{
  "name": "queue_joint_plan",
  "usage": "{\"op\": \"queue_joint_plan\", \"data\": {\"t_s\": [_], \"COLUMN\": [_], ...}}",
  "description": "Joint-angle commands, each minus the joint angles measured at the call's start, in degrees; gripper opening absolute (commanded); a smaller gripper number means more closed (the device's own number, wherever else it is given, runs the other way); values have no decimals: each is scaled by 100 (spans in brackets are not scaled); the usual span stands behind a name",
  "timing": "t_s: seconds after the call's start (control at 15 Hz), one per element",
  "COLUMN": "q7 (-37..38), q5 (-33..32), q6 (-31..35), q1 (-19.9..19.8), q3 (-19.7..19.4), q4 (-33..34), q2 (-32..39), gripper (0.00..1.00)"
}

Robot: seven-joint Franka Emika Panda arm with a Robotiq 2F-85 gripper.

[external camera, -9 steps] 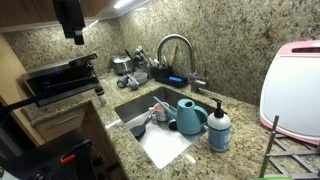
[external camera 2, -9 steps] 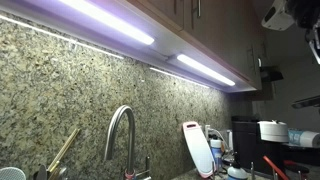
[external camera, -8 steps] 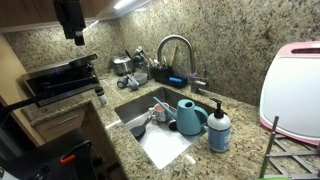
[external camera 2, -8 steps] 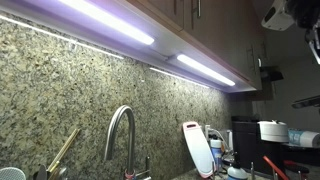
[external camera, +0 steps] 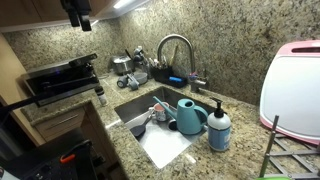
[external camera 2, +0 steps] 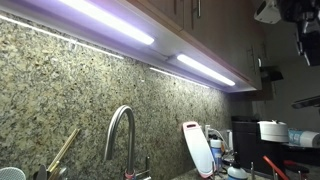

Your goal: Press the pump on the bottle

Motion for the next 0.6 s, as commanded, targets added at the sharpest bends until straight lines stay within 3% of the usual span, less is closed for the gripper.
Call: {"op": "queue_joint_plan", "data": {"t_s": [0.0,0.53], "q7": [-156,-27], "q5": [-184,-694], "q6": [155,392], "q1": [-206,-670], "q3": [55,-138], "q4": [546,1359], "q2": [397,1292], "gripper": [100,100]}}
